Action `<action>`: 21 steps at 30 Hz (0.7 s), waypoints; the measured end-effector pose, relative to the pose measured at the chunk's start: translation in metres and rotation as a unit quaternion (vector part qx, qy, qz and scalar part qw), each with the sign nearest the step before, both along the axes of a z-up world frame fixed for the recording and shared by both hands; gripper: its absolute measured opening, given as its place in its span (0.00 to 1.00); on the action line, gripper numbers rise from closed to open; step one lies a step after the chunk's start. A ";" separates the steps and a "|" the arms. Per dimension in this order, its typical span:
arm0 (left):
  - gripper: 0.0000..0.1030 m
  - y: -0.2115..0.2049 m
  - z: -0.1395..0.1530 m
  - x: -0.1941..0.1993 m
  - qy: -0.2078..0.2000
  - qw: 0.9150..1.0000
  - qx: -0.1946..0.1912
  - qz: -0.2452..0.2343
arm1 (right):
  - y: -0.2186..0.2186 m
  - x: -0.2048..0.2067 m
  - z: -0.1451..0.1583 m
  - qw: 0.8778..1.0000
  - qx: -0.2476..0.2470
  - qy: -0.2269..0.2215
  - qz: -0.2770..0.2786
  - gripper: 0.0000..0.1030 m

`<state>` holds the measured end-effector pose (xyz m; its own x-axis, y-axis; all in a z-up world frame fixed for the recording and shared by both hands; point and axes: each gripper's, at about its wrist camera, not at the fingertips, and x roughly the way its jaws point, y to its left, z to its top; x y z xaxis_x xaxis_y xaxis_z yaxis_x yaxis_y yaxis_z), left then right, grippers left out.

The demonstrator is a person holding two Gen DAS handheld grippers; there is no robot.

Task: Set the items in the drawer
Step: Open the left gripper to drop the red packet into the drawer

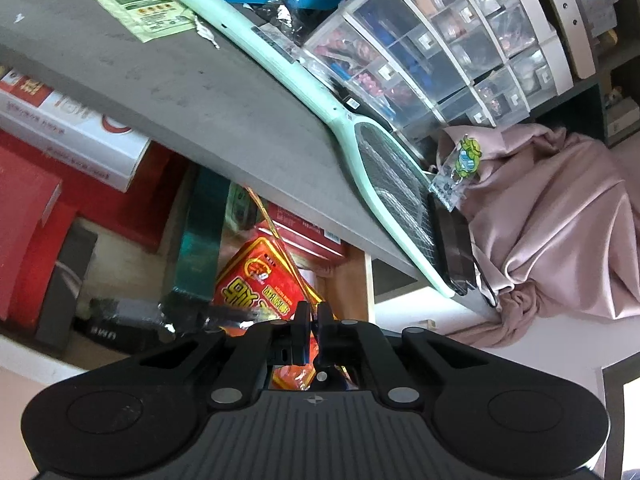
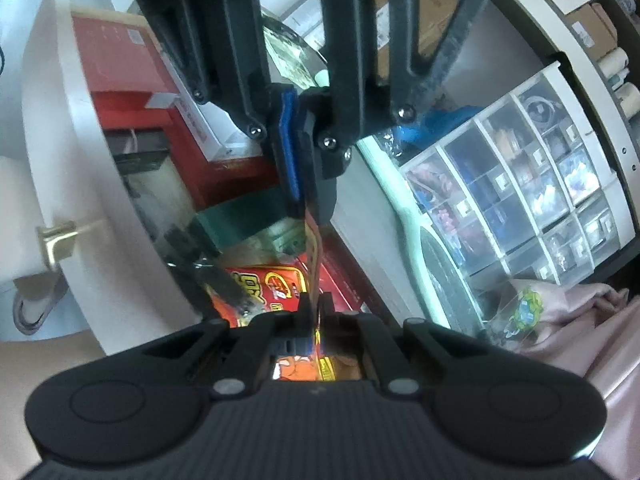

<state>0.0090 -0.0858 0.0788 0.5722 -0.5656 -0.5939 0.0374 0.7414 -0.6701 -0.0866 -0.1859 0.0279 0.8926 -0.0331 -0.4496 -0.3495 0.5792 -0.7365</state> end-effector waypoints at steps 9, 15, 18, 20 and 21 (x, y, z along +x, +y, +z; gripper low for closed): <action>0.65 0.008 0.010 0.002 -0.034 0.998 0.052 0.000 | -0.006 0.008 0.004 0.999 -0.016 -0.026 -0.021 0.52; 0.65 0.017 0.021 0.003 -0.040 0.998 0.057 0.004 | -0.008 -0.002 0.016 0.998 0.057 0.029 0.010 0.77; 0.65 0.021 0.022 0.004 -0.039 0.998 0.056 0.005 | -0.003 -0.009 0.014 0.998 0.053 0.031 0.017 0.77; 0.65 0.024 0.022 0.004 -0.038 0.998 0.055 0.006 | -0.003 -0.011 0.017 0.997 0.066 0.036 0.018 0.78; 0.65 0.022 0.021 0.003 -0.038 0.998 0.054 0.006 | -0.003 -0.011 0.019 0.996 0.073 0.037 0.018 0.78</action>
